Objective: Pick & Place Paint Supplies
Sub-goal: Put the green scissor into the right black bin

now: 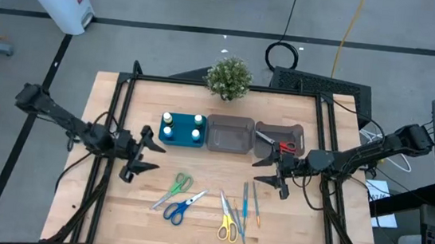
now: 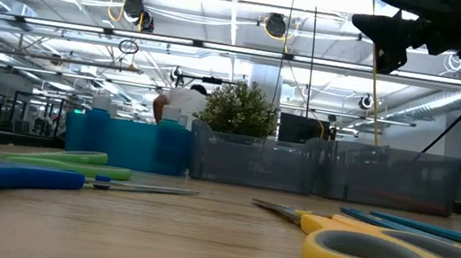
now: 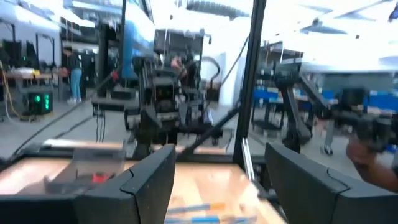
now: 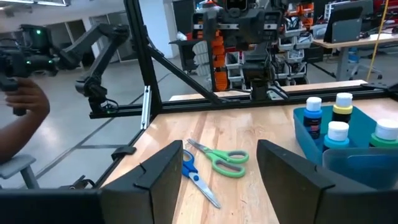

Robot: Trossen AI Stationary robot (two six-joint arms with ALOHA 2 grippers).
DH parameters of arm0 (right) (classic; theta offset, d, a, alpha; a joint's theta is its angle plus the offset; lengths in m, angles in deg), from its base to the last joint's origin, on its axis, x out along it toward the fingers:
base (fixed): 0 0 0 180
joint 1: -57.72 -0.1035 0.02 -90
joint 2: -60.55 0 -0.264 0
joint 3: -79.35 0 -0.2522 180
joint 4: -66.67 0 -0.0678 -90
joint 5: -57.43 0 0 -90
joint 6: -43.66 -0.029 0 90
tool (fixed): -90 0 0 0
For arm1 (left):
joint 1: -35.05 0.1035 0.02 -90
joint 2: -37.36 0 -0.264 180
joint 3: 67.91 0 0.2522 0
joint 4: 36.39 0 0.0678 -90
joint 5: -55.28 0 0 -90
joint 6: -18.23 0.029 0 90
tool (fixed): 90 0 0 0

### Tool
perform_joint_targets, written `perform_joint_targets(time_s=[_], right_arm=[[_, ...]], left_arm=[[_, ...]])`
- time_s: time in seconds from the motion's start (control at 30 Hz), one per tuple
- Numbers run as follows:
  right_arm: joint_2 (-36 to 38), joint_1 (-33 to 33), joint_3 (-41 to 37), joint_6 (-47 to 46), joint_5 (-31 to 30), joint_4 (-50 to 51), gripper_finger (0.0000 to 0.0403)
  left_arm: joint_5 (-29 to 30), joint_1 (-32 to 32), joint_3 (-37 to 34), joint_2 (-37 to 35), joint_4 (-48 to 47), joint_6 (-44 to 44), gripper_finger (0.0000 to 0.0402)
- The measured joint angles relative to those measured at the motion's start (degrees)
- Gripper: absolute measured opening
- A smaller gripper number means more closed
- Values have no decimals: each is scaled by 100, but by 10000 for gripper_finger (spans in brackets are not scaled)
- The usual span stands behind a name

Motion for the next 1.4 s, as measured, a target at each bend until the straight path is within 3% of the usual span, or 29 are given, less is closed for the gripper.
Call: perform_joint_targets(time_s=[0.23, 0.4, 0.53, 0.7, 0.87, 1.13, 1.4], right_arm=[[0, 0, 0, 97, 0, 6, 196], [-2, 0, 0, 105, 3, 71, 196], [-2, 0, 0, 108, 0, 92, 196], [-2, 0, 0, 108, 0, 90, 196], [-2, 0, 2, 75, 0, 121, 196], [-2, 0, 2, 68, 0, 177, 196], [-2, -2, 2, 68, -2, 177, 196]], left_arm=[[-135, 22, 15, 1030, 788, -178, 253], [-128, 54, 192, 1607, 965, -934, 253], [92, -114, 1044, 2164, -291, -1020, 253], [739, -307, 2719, 3123, -3228, -1630, 253], [797, -332, 3959, 4063, -5485, -2565, 253], [723, -279, 4264, 5033, -6881, -3890, 253], [611, 65, 4264, 5321, -7722, -4528, 253]])
